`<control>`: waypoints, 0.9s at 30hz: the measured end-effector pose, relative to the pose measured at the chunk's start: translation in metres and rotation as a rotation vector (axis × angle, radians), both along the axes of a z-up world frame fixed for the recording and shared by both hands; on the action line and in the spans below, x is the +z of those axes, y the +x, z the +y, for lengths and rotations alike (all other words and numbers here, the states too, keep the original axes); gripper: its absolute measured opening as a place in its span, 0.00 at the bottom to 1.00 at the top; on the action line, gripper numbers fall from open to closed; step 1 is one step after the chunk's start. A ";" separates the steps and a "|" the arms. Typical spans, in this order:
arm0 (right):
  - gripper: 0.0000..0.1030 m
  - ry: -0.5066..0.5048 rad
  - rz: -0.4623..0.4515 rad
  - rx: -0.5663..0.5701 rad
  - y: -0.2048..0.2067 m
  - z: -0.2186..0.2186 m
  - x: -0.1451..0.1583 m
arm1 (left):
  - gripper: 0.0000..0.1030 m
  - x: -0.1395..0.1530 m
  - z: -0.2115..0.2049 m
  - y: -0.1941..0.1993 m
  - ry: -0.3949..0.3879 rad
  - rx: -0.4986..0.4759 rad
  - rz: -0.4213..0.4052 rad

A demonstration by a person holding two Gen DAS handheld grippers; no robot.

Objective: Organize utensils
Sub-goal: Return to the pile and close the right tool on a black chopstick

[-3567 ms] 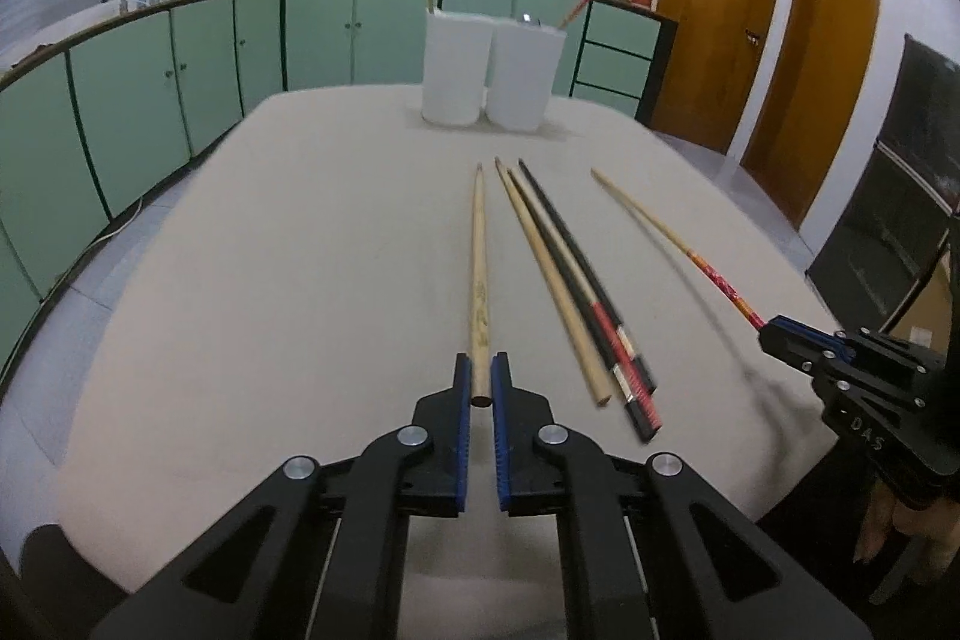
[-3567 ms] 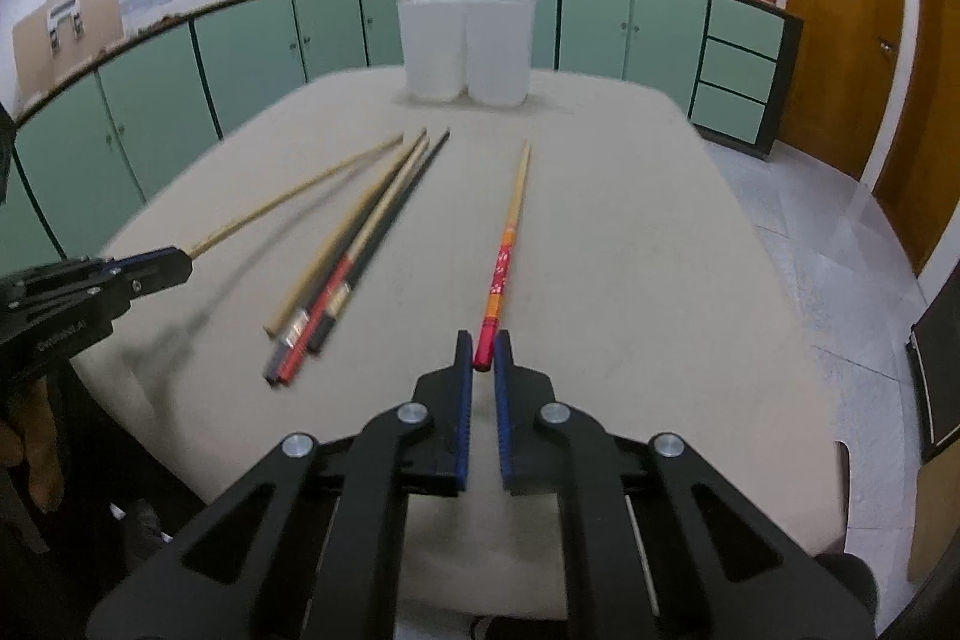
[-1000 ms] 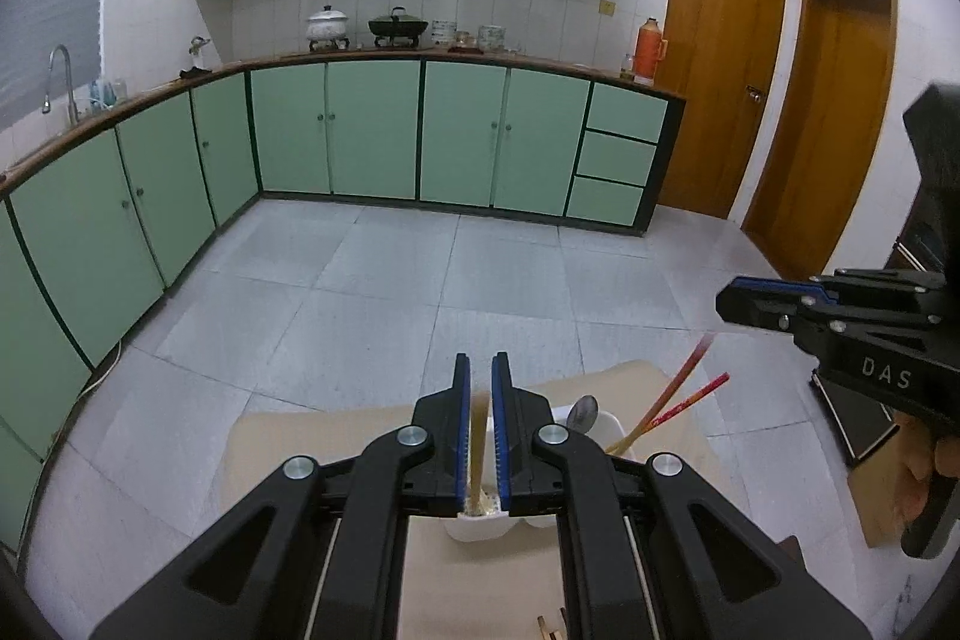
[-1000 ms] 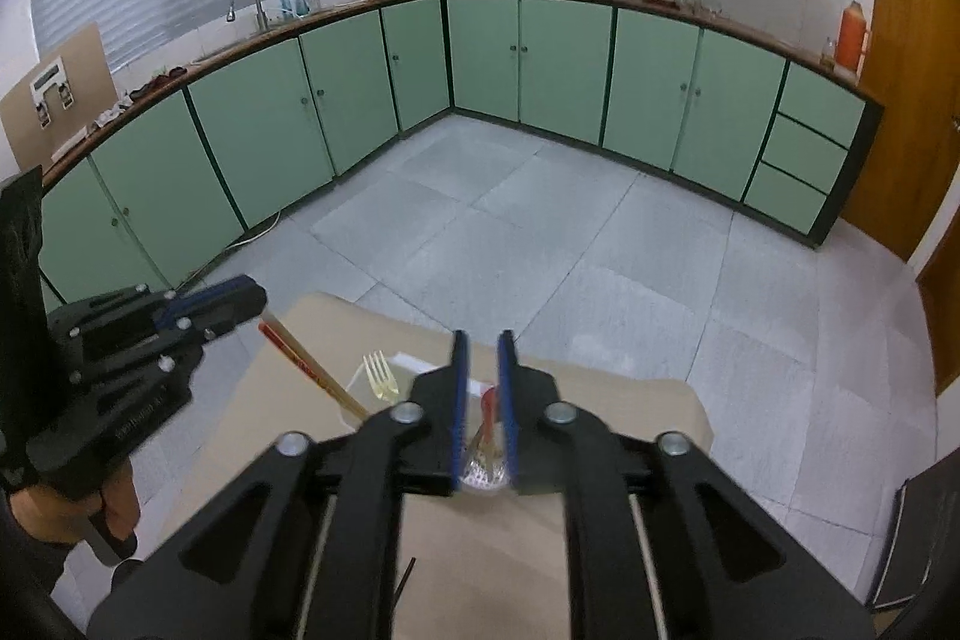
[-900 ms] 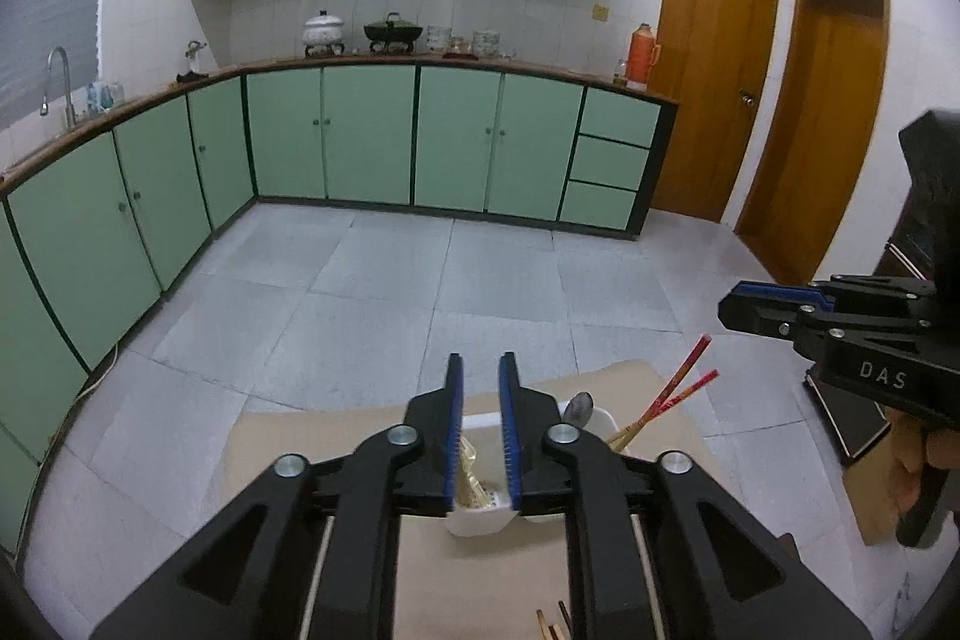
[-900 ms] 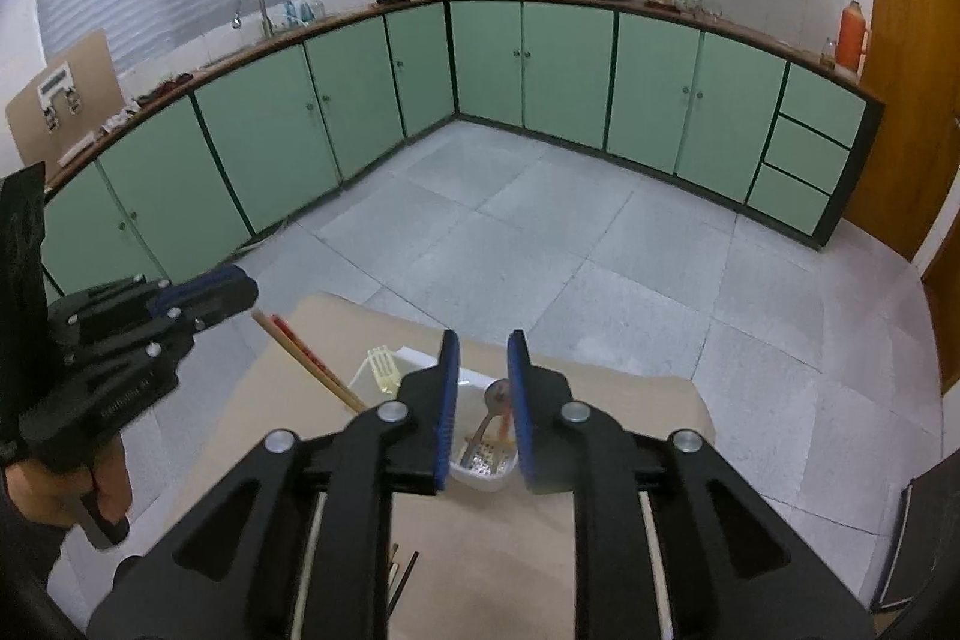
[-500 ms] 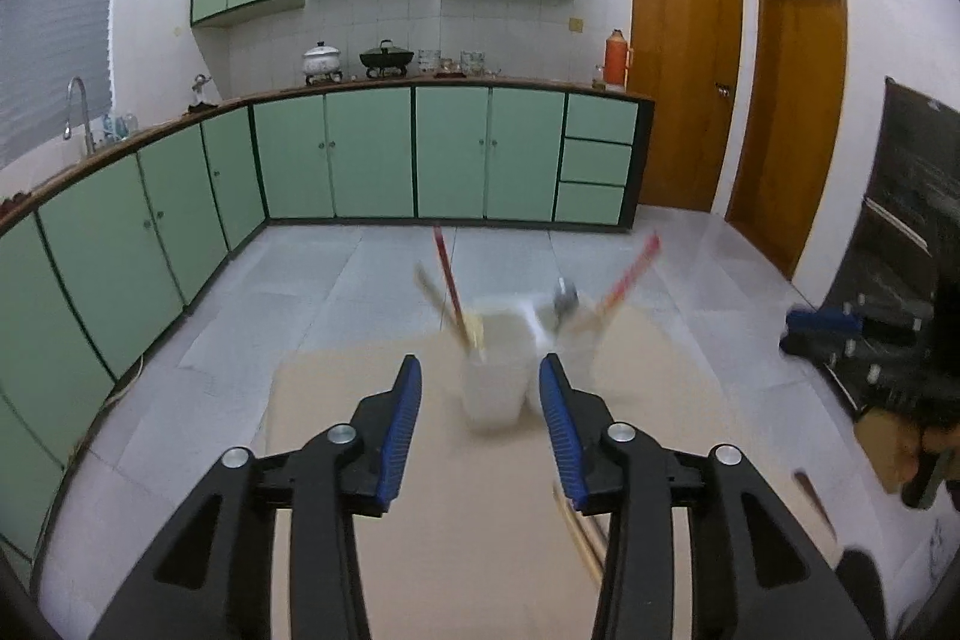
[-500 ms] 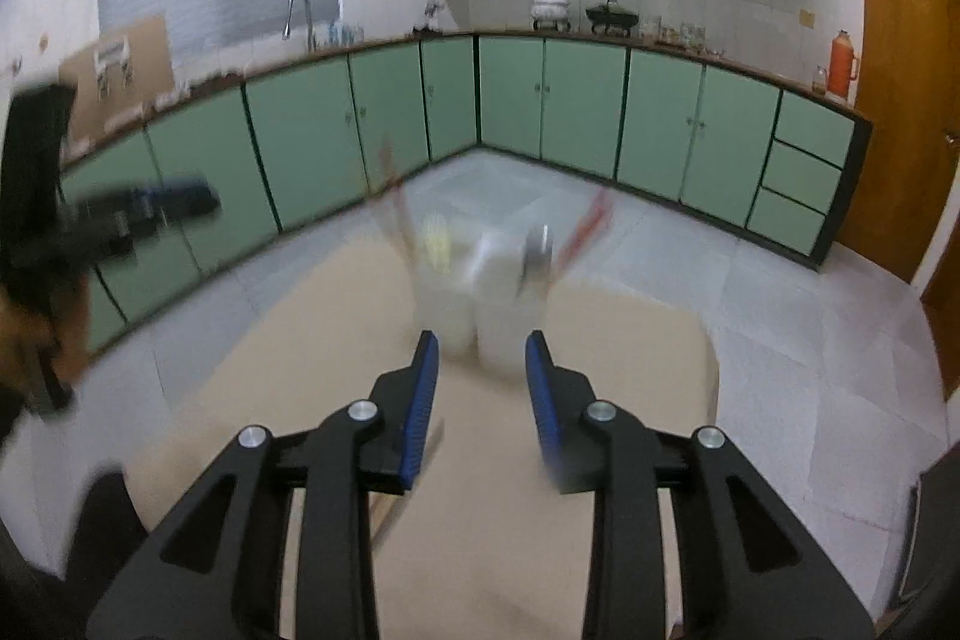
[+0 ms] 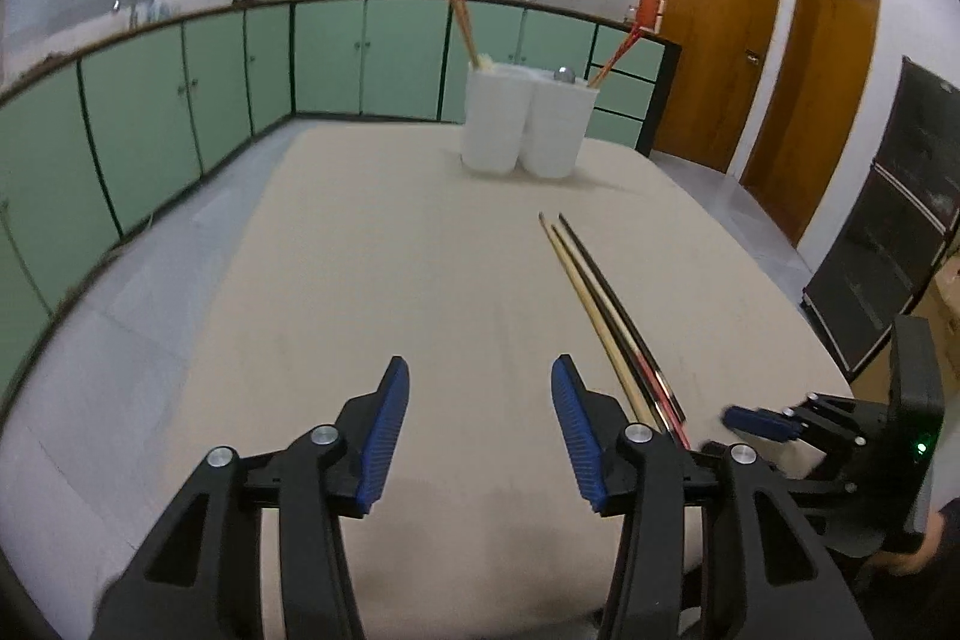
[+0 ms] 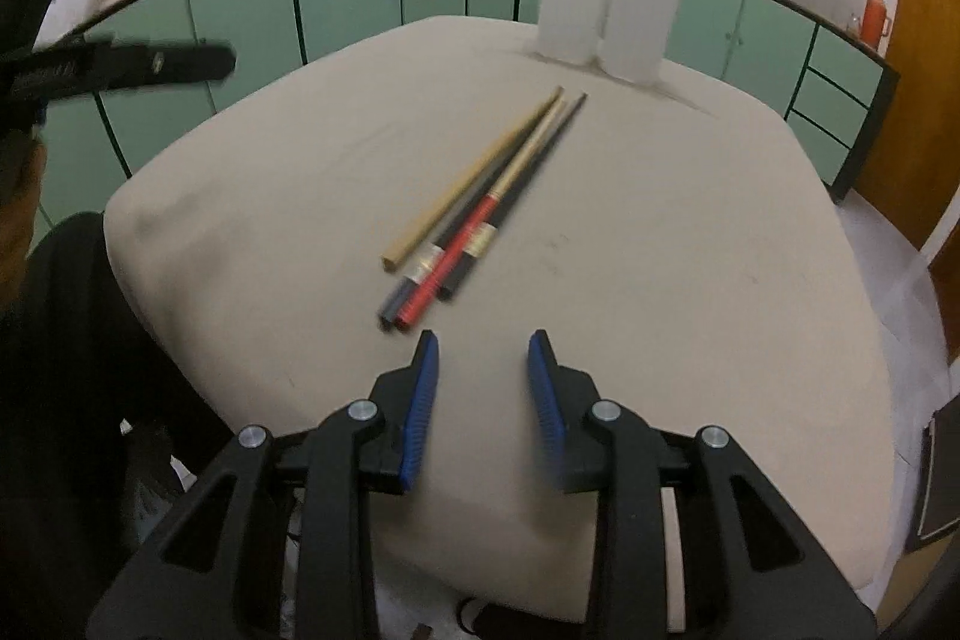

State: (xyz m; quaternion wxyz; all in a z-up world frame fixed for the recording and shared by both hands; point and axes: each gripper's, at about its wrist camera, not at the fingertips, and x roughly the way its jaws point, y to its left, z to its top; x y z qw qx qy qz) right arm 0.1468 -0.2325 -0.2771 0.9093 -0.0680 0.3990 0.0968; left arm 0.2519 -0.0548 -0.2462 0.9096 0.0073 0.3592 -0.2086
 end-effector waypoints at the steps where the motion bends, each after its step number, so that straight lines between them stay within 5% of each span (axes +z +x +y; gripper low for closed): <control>1: 0.31 0.002 -0.004 -0.001 0.004 0.003 -0.001 | 0.47 -0.003 -0.001 -0.002 0.002 -0.001 0.003; 6: 0.29 0.006 -0.018 0.004 0.017 0.007 -0.001 | 0.47 -0.011 -0.006 -0.007 0.009 -0.035 0.014; 13: 0.06 0.030 -0.024 -0.070 0.021 -0.021 -0.003 | 0.47 -0.029 -0.025 -0.010 0.030 -0.088 0.047; 22: 0.05 0.072 -0.018 -0.185 0.008 -0.081 -0.003 | 0.47 -0.053 -0.076 -0.021 0.093 -0.205 0.067; 27: 0.09 0.073 -0.019 -0.140 0.001 -0.077 -0.003 | 0.47 -0.059 -0.096 -0.019 0.127 -0.215 0.057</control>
